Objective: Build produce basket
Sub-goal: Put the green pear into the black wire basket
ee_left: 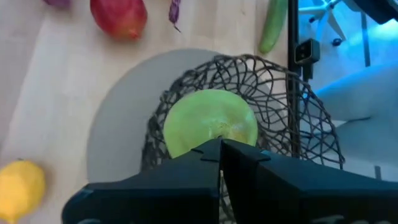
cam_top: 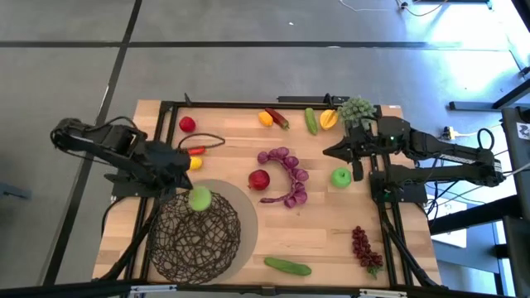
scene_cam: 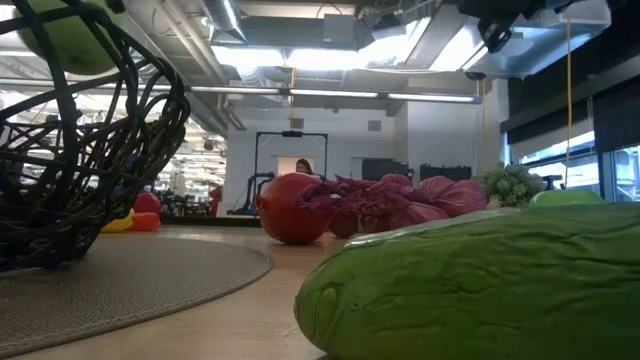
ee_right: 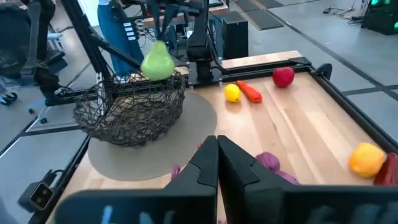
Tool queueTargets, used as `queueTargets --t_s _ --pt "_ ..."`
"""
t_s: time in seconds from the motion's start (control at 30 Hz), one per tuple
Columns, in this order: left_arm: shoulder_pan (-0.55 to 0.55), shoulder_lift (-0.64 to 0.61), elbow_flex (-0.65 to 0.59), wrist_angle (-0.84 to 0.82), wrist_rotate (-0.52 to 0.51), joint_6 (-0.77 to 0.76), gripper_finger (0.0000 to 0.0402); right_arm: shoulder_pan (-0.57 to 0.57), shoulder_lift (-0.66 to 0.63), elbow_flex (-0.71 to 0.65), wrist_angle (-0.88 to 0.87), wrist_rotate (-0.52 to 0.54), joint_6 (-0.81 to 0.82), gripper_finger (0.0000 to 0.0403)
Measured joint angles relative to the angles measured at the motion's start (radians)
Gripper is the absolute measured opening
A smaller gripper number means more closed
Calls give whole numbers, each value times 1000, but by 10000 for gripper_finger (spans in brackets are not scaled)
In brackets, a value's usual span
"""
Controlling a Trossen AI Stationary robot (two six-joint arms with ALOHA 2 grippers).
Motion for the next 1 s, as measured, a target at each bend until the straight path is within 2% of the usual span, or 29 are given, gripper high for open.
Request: queueTargets --t_s 0.17,0.3,0.47,0.7,1.0 --pt "-130 29 1 -2 -49 -105 0 11 104 92 -36 0 -13 0" --pt "-204 84 1 -25 -76 -177 0 48 234 277 -156 2 -101 0" --pt "-277 157 1 -37 -99 -245 0 88 414 524 -340 76 -151 0" --pt "-343 263 1 -42 -126 -308 0 93 625 777 -436 73 -186 0" --pt "-368 386 1 -42 -129 -316 0 102 805 939 -557 -16 -267 0"
